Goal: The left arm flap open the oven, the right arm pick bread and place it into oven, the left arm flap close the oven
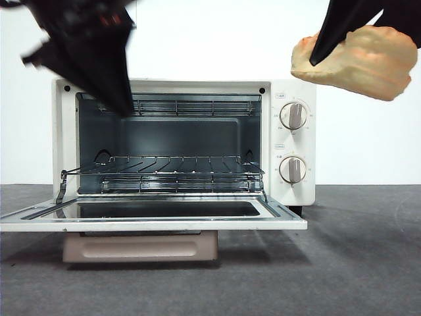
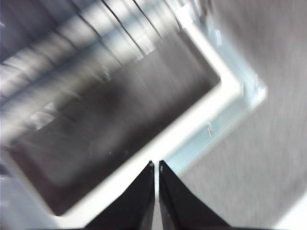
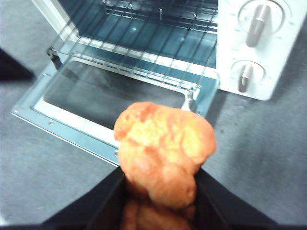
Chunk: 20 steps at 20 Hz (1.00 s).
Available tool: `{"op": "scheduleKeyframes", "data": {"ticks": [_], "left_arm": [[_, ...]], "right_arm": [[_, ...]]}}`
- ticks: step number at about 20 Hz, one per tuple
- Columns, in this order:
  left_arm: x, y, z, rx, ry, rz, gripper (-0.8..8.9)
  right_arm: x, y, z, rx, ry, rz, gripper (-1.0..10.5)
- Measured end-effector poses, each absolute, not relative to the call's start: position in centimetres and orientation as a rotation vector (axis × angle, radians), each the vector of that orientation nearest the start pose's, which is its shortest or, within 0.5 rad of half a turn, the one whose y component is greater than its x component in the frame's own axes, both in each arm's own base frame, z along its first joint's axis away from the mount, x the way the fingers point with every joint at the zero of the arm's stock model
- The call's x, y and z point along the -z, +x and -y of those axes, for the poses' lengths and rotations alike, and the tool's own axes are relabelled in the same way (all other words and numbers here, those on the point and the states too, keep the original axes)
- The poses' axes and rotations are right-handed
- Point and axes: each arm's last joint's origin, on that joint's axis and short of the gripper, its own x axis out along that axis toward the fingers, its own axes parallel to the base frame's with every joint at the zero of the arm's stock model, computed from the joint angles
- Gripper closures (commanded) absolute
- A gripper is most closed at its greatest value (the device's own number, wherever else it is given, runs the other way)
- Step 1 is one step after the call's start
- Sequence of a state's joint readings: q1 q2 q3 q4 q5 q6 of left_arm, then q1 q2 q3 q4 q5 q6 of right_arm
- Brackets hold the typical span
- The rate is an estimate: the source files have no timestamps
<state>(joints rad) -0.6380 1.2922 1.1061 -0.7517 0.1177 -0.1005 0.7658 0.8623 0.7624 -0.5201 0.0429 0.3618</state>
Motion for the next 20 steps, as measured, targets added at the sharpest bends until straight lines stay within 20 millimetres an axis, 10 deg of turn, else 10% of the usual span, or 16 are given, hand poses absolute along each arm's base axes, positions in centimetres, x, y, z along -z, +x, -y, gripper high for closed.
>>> {"op": "scheduleKeyframes", "data": {"ticks": [4, 10, 20], "left_arm": [[-31.7, 18.6, 11.2, 0.577, 0.047, -0.822, 7.98], [-29.2, 14.6, 6.1, 0.58, -0.106, -0.798, 7.98], [-26.6, 10.5, 4.1, 0.633, -0.182, -0.764, 7.98]], "right_arm": [[-27.7, 13.8, -13.3, -0.628, 0.095, -0.726, 7.9], [-27.4, 16.2, -15.8, -0.662, 0.091, -0.78, 7.8], [-27.4, 23.1, -22.4, -0.636, 0.056, -0.825, 7.8]]}}
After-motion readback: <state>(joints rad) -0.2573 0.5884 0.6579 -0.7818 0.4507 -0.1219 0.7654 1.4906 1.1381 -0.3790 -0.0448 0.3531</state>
